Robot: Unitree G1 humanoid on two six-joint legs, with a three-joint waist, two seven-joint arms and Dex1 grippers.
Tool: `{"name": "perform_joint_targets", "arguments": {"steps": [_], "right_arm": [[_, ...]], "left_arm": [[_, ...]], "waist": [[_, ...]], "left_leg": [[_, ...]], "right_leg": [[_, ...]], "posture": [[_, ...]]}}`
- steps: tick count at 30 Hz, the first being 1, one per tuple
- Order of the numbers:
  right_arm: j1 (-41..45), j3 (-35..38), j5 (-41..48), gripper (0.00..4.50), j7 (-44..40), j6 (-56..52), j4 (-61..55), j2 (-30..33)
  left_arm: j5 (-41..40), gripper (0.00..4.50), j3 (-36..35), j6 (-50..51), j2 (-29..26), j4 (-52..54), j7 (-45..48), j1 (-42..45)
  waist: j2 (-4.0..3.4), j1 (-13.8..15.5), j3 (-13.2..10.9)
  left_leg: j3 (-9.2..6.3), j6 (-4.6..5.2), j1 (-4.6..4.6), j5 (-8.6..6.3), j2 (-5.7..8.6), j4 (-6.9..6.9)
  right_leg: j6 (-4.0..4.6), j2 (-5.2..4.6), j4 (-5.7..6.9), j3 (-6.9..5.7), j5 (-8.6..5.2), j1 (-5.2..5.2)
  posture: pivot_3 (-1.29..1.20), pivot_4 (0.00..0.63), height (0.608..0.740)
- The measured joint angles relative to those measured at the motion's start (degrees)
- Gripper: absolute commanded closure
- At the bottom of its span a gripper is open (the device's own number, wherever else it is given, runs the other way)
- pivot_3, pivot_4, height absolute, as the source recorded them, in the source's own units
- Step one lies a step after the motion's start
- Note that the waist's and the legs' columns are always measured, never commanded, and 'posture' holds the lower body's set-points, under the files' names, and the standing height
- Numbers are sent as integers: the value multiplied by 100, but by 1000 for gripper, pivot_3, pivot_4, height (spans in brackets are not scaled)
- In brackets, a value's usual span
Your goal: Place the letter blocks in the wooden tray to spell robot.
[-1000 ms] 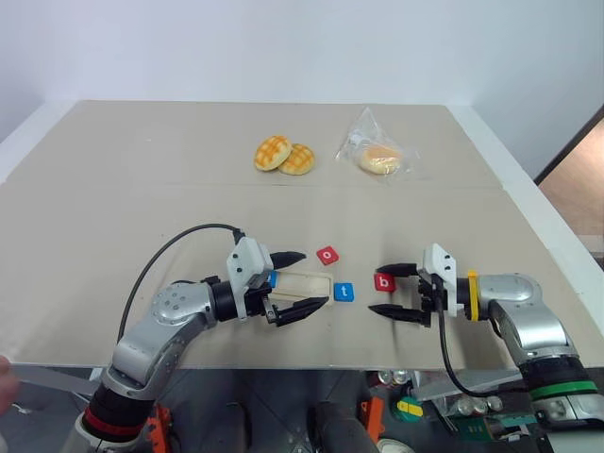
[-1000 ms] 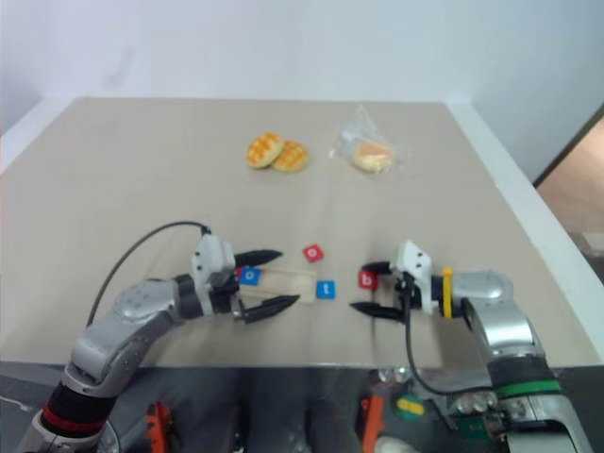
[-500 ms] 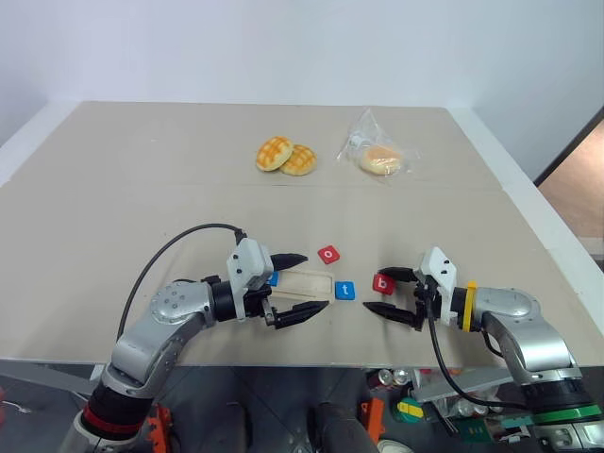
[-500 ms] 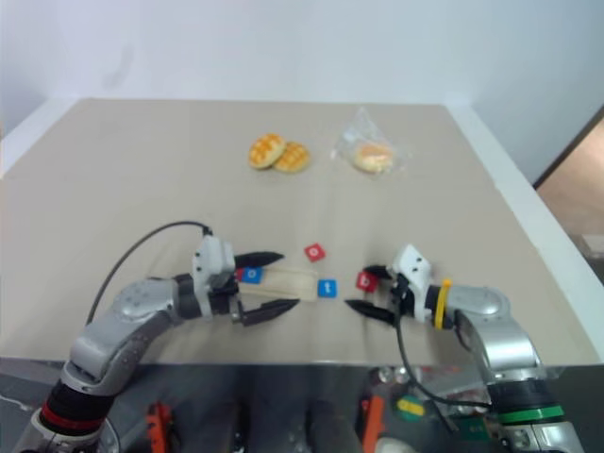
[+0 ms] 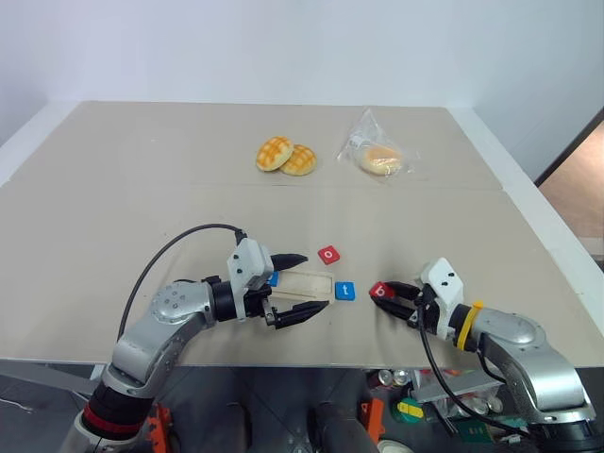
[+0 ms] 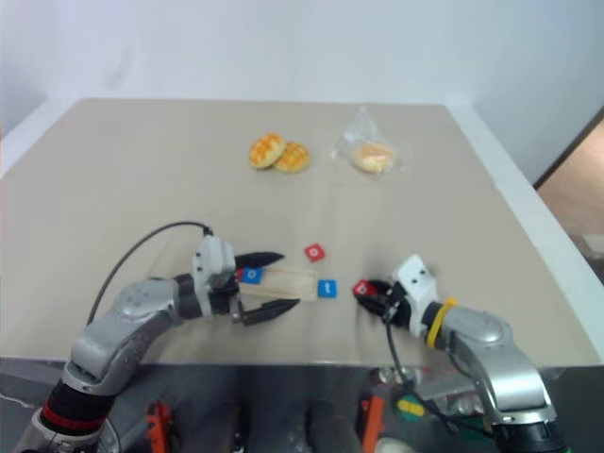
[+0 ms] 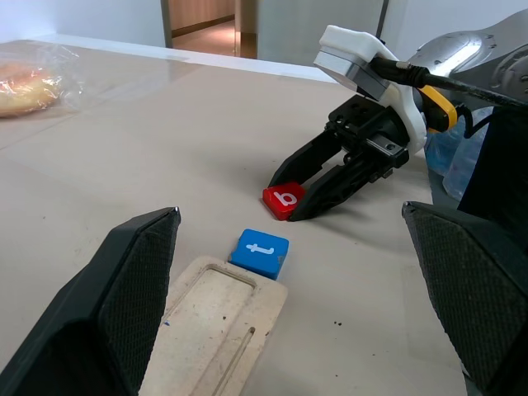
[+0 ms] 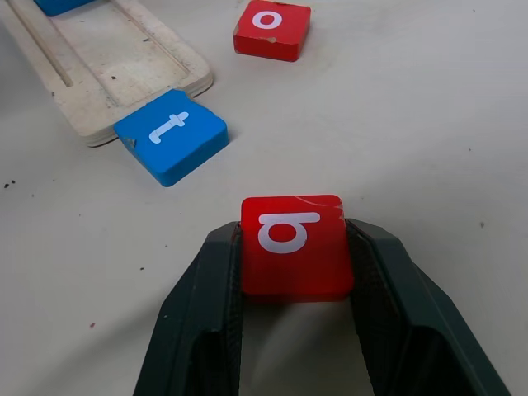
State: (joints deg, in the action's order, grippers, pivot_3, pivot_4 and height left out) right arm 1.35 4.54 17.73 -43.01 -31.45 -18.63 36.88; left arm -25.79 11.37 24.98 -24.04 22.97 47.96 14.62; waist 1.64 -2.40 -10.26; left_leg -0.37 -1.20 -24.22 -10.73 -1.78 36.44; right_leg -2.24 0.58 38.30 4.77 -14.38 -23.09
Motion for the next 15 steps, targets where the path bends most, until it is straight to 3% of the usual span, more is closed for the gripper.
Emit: {"name": "perform_joint_targets", "arguments": {"steps": [6, 9, 12, 15], "right_arm": [[291, -35, 16, 3287, 147, -237, -96, 4], [1337, -202, 61, 3287, -63, -249, 107, 32], [2272, -738, 99, 3287, -410, -284, 150, -58], [2527, -1437, 113, 3287, -773, -306, 174, -215]], "left_arm": [[52, 0, -112, 2, -8, -7, -144, -49], [-10, 0, -486, 24, -20, 20, -382, -293], [-86, 0, -950, -23, -177, 55, -503, -695], [-96, 0, -1387, -159, -340, -10, -509, -873]], "waist": [[-2, -24, -2], [-6, -89, -4], [-1, -97, -4], [1, 5, -4]], "left_leg": [[12, 0, -2, 0, -2, 0], [27, 3, 5, 2, -11, 0], [12, 4, 5, 2, -26, -5], [-12, 3, -10, 2, -28, -13]], "right_leg": [[8, 1, 0, 9, 1, -9], [12, 8, 1, 20, 19, -19], [17, 25, 2, 9, 18, -18], [28, 24, 2, -19, 0, -23]], "posture": [[0, 150, 740], [0, 150, 740], [0, 150, 740], [0, 150, 740]]}}
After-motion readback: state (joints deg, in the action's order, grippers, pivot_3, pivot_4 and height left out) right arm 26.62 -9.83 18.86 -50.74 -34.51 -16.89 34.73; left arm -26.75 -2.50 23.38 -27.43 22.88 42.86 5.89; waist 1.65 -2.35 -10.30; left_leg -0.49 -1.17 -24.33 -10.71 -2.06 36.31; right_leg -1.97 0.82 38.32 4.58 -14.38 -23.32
